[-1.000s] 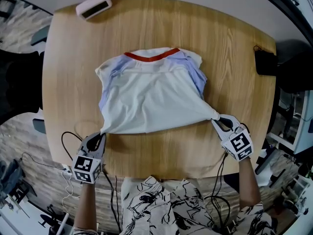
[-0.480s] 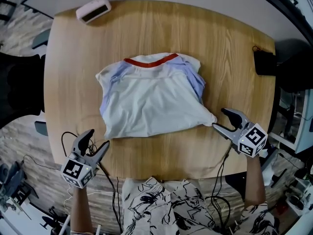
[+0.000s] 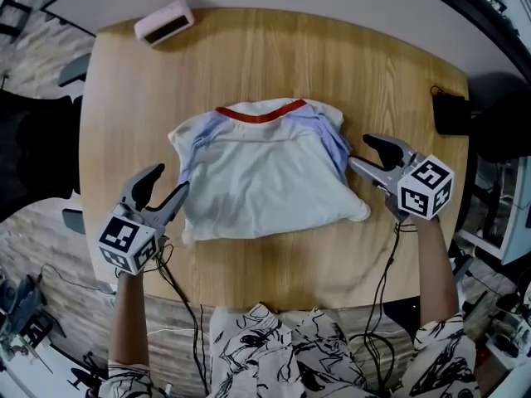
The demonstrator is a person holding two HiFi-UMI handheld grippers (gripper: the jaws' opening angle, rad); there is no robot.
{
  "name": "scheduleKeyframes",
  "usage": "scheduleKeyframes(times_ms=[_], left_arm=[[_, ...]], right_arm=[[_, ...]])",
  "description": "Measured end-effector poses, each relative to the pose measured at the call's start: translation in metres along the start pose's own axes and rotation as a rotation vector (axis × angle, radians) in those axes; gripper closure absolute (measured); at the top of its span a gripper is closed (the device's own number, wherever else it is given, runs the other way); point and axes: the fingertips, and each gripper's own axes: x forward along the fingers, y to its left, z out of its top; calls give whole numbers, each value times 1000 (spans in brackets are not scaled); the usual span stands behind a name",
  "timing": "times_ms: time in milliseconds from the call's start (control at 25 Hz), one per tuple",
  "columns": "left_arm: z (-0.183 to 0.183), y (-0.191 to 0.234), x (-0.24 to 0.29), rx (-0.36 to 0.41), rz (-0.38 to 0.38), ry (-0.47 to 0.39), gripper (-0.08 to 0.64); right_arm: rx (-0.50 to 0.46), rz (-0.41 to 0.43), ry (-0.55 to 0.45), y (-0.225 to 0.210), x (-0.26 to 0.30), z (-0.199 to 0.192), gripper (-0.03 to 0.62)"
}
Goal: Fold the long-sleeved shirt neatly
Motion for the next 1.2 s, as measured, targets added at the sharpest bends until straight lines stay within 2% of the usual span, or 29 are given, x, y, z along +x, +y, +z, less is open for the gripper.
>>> scheduleKeyframes(times_ms=[200, 400, 440, 480, 560, 720, 880, 1000, 1200], left_arm=[[21, 13, 55, 18, -61, 47, 350], [9, 26, 103, 44, -84, 176, 365], [6, 27, 108, 47, -89, 196, 368], [4, 27, 110, 52, -95, 203, 402], [5, 25, 107, 58, -102, 187, 531], [19, 23, 85, 64, -100, 130, 540], [31, 32, 54, 17, -61, 76, 540], [21, 48, 49, 3, 13, 89, 540], [-7, 64, 67, 0, 97, 129, 540]], right_arm=[[-69, 74, 104, -4, 51, 17, 342], [-132, 100, 215, -3, 81, 9, 395], [-146, 92, 235, -4, 84, 7, 429], [-160, 85, 251, -6, 86, 5, 498], [-182, 84, 272, -6, 87, 4, 536], [-238, 95, 280, 2, 72, 20, 543], [-292, 96, 249, 15, 59, 52, 541], [-304, 80, 240, 10, 66, 69, 540], [-292, 16, 265, -20, 110, 55, 540]])
